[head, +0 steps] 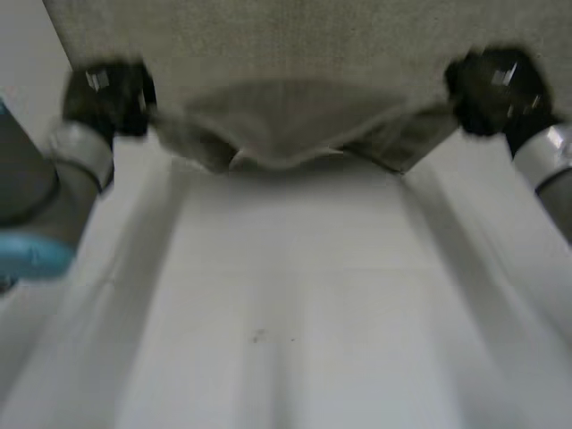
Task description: Fold the laundry
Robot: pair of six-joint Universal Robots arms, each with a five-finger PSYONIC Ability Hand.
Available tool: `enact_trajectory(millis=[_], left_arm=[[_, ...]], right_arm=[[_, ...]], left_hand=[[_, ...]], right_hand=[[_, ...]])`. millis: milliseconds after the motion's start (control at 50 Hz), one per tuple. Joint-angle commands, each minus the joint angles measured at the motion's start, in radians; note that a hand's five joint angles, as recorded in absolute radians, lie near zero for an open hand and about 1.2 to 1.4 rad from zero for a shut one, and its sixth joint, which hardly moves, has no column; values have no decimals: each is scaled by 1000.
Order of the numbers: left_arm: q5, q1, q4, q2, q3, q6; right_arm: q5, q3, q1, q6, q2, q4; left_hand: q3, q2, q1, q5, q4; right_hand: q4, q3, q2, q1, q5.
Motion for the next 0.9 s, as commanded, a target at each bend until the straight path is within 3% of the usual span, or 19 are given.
enact_trajectory(millis=[20,240,360,380,460,620,900], left_arm=[[-5,13,119,-10,-332,15],[3,102,86,110,-487,41],[3,108,83,136,-495,36],[3,114,83,136,-493,35],[4,127,83,134,-493,35],[3,127,83,133,-495,32],[4,128,83,130,-496,32]], right_arm=[[-142,208,-40,-36,67,22],[-123,211,-46,-381,86,450],[-96,200,-45,-360,103,437],[-94,200,-46,-346,116,421],[-71,211,-52,-259,138,352],[-8,274,-55,-177,126,259],[-14,332,-49,-214,129,180]], left_hand=[[180,178,238,191,179],[180,178,238,191,179],[180,178,238,191,179],[180,178,238,191,179],[180,178,238,191,179],[180,178,238,191,179],[180,178,238,191,179]], right_hand=[[204,209,214,438,236],[204,209,214,438,236],[204,209,214,438,236],[-7,-2,3,227,24],[-258,-253,-248,-24,-226],[-350,-345,-340,-116,-318],[-429,-424,-419,-195,-398]])
